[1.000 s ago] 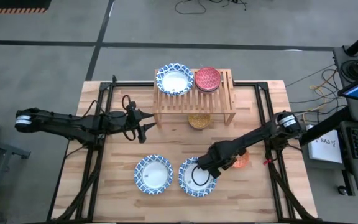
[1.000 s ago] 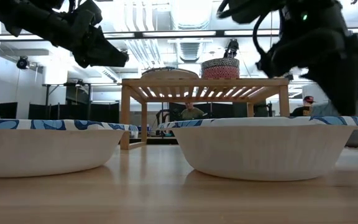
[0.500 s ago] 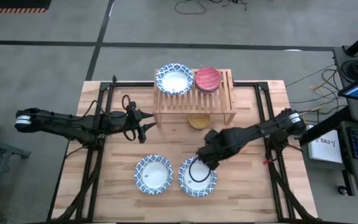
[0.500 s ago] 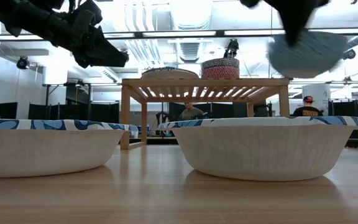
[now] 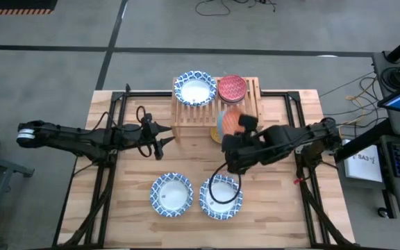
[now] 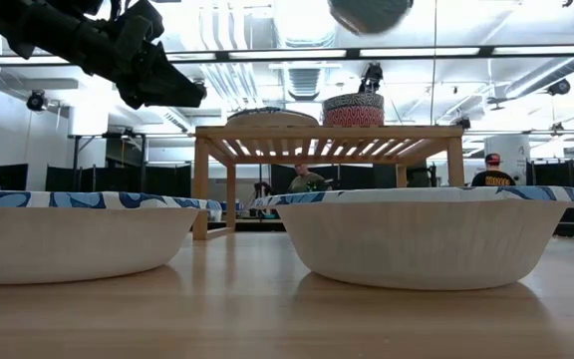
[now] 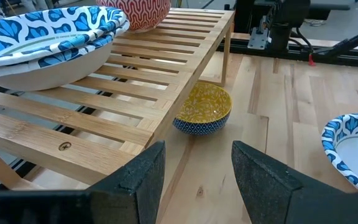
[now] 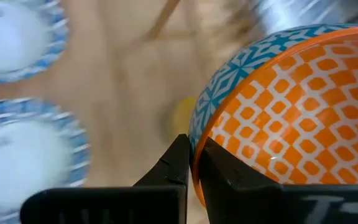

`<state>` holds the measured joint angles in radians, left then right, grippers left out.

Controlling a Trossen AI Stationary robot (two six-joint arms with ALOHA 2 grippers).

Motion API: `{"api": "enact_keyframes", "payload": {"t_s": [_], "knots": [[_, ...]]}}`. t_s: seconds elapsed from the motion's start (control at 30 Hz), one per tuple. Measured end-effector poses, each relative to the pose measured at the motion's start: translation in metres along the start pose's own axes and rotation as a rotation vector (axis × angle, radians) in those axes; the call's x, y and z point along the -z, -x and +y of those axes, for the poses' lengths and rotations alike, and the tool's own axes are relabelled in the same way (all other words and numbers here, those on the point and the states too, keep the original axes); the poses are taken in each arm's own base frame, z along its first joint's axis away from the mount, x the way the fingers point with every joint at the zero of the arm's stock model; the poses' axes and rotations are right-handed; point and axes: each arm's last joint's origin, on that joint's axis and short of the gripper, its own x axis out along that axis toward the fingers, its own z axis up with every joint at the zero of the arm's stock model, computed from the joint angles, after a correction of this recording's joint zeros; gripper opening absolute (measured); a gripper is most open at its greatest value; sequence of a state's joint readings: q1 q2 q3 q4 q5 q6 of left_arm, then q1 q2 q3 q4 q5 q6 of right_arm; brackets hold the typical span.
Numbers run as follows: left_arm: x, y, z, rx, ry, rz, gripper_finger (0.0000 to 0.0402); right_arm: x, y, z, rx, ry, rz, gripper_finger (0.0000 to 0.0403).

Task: Place and stack bowls onto a shelf
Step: Stack the orange bowl on top of the red bowl on the shelf

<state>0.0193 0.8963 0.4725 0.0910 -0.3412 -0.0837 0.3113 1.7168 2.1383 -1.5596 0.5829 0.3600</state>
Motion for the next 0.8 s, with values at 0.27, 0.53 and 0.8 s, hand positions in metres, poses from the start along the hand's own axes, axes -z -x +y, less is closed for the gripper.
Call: {"api": "enact_keyframes", "payload": {"t_s": [0.27, 0.53, 0.8], "knots": [[0.0, 0.0, 0.0, 0.0, 0.0, 0.0, 0.0168, -0.018, -0.003, -0.051, 0.194, 0.188, -0.054, 0.0012], [0.0, 0.0, 0.0, 0.0, -0.006, 0.0, 0.0168, -0.023, -0.032, -0.114, 0.169, 0.185, 0.042, 0.0012], [0.0, 0.0, 0.0, 0.0, -0.011, 0.0, 0.0168, -0.018, -0.057, -0.161, 0.126, 0.137, 0.123, 0.0012]]}}
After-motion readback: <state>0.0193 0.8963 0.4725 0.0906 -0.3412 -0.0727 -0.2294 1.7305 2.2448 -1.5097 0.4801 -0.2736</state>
